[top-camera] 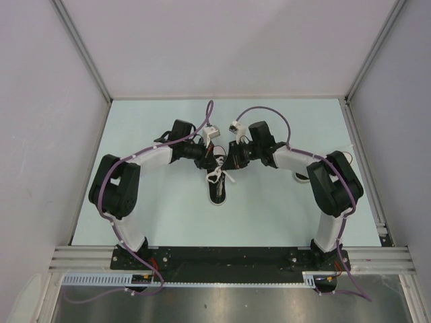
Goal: Tie the shoes
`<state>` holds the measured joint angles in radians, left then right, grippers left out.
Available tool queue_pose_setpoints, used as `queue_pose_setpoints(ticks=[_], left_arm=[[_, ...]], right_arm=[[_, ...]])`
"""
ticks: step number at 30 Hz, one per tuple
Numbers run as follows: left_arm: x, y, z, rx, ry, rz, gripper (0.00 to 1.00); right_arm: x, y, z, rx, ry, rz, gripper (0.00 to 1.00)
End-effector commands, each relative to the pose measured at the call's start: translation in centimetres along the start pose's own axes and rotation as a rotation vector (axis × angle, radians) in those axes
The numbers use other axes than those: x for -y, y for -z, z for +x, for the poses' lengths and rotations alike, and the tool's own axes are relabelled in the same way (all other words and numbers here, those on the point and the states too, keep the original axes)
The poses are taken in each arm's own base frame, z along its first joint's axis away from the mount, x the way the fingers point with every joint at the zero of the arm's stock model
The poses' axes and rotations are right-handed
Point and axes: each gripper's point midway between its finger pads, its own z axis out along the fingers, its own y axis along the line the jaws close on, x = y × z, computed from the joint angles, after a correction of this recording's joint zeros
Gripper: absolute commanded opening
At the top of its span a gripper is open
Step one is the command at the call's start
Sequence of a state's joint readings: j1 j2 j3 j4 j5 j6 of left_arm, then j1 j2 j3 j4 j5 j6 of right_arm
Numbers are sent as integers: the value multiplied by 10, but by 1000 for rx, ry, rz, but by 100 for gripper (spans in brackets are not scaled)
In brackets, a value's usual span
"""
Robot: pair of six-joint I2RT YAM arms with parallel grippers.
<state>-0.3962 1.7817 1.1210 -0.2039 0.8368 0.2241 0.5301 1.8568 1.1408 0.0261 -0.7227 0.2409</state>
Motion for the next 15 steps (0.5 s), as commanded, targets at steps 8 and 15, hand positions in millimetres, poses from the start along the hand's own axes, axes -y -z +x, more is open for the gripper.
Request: queue_pose_setpoints(ticks=[8, 15], left_arm=[[-5, 12, -26, 46, -102, -61, 0], [1, 17, -33, 61, -145, -48, 0]], right_arm=[[-38, 37, -20, 32, 142, -62, 36], [-21, 35, -33, 83, 129, -18, 36]])
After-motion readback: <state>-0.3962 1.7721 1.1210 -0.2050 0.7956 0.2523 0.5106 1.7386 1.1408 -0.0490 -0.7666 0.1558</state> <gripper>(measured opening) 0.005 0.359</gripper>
